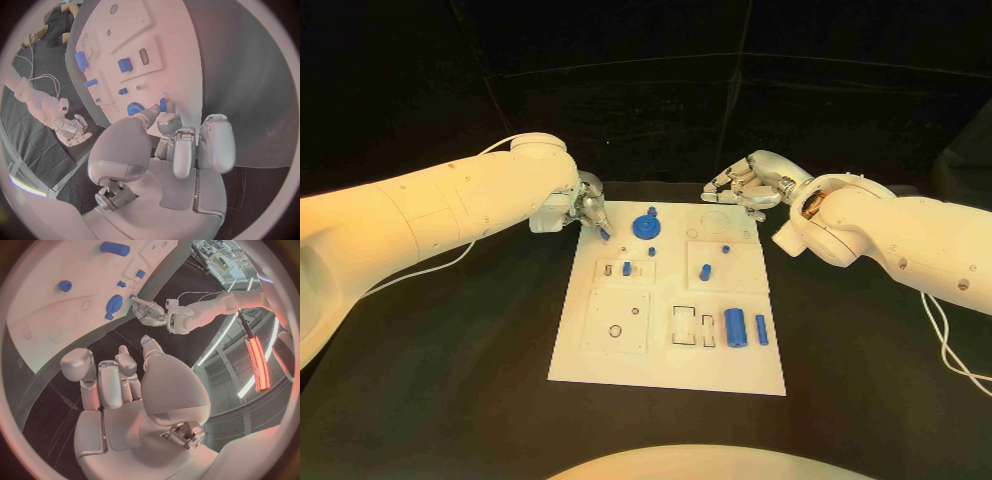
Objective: Assemble the parts on the task board
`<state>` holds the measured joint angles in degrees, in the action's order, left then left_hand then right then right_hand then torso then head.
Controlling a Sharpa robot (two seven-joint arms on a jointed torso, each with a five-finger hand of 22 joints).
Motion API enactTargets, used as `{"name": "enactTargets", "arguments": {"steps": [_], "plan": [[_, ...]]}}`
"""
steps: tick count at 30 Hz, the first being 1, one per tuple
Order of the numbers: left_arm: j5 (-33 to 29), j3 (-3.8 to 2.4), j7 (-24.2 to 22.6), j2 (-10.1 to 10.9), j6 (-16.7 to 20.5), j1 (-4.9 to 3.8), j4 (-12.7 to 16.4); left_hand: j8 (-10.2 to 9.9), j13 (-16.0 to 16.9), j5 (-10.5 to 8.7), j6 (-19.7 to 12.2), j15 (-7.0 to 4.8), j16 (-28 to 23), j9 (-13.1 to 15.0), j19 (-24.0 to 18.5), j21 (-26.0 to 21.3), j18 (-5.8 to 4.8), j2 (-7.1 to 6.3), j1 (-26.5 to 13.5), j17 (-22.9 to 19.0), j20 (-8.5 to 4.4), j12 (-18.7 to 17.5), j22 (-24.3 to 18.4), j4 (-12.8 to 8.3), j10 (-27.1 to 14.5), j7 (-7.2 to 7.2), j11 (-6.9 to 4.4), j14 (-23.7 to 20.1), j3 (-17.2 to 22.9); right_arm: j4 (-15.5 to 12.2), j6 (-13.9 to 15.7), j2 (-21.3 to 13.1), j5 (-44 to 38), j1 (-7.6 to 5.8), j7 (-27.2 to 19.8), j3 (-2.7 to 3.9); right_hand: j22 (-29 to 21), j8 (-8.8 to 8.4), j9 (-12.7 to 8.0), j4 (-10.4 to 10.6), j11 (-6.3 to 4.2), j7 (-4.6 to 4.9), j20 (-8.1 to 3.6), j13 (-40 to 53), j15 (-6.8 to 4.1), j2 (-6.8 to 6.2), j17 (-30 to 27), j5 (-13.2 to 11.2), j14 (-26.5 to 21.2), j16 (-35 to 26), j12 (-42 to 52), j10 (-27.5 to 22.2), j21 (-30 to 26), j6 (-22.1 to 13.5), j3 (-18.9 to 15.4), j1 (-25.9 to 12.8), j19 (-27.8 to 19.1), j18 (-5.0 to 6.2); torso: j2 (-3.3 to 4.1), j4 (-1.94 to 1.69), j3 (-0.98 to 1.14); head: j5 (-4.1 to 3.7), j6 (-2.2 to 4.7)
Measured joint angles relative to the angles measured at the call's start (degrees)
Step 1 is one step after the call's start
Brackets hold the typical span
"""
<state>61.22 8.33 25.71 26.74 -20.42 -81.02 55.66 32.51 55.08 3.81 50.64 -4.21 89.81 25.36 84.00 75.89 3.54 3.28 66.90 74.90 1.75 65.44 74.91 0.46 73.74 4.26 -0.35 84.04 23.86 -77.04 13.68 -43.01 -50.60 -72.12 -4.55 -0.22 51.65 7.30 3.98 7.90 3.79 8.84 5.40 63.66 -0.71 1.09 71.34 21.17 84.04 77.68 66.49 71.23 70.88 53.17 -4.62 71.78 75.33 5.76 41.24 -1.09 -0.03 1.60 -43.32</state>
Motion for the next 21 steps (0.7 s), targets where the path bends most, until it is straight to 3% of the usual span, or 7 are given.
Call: {"name": "enactTargets", "arguments": {"steps": [5,8,17,21], "plan": [[-0.11,0.00,-0.24,0.77,0.47,0.00,0.98,1.07,-0.16,0.00,-0.19,0.00,0.00,0.62,0.00,0.00,0.00,-1.37,-2.14,0.00,0.00,0.00,0.00,-0.57,0.31,-0.19,0.13,0.00,4.25,0.00,-0.01,-0.07,0.00,0.00,0.02,0.00,0.00,0.00,0.00,0.00,0.00,0.00,0.00,0.00,0.00,0.00,0.00,0.00,0.00,0.00,0.00,0.00,0.00,0.00,0.00,0.00,0.00,0.01,-0.01,0.00,0.00,0.04,-0.06],[-0.45,0.00,-0.28,2.35,1.17,0.00,3.18,1.74,-0.16,0.00,-0.30,0.01,0.00,1.05,0.00,0.00,0.00,-2.13,-2.91,0.00,0.00,0.00,0.00,-0.81,0.31,-0.29,0.12,0.00,6.06,-0.04,-0.02,-0.14,0.00,0.00,0.03,0.00,0.00,0.00,0.00,0.00,0.00,0.00,0.00,0.00,0.00,0.00,0.00,0.00,0.00,0.00,0.00,0.00,0.00,0.00,0.00,0.00,0.00,0.00,-0.02,0.00,0.01,0.06,-0.08],[-1.90,0.06,-0.29,9.62,6.96,0.03,14.99,3.02,-0.35,0.45,-0.30,0.01,0.00,1.88,0.00,0.00,0.00,-3.50,-4.28,0.00,0.00,0.00,0.00,-0.99,0.50,-0.29,-0.07,0.00,8.81,-0.08,-0.02,-0.49,0.00,0.00,0.06,0.00,-0.07,0.00,0.00,0.00,0.00,0.00,-0.21,0.00,0.00,0.00,0.00,0.00,0.00,-0.34,0.00,0.00,0.00,0.00,0.00,0.00,-0.21,0.01,-0.06,-0.14,0.01,-0.05,-0.12],[-2.53,0.13,-0.28,12.53,10.07,0.31,19.66,3.02,-0.44,0.45,-0.30,0.01,0.00,1.93,0.00,-0.21,0.00,-3.49,-4.46,0.00,0.00,-0.22,0.00,-1.01,0.52,-0.29,-0.09,0.00,8.96,-0.08,-0.02,-0.58,0.00,0.00,0.05,0.00,-0.07,0.00,0.00,0.00,0.00,0.00,-0.21,0.00,0.00,0.00,0.00,0.00,0.00,-0.34,0.00,0.00,0.00,0.00,0.00,0.00,-0.21,0.01,-0.11,-0.25,-0.02,-0.06,-0.13]]}}
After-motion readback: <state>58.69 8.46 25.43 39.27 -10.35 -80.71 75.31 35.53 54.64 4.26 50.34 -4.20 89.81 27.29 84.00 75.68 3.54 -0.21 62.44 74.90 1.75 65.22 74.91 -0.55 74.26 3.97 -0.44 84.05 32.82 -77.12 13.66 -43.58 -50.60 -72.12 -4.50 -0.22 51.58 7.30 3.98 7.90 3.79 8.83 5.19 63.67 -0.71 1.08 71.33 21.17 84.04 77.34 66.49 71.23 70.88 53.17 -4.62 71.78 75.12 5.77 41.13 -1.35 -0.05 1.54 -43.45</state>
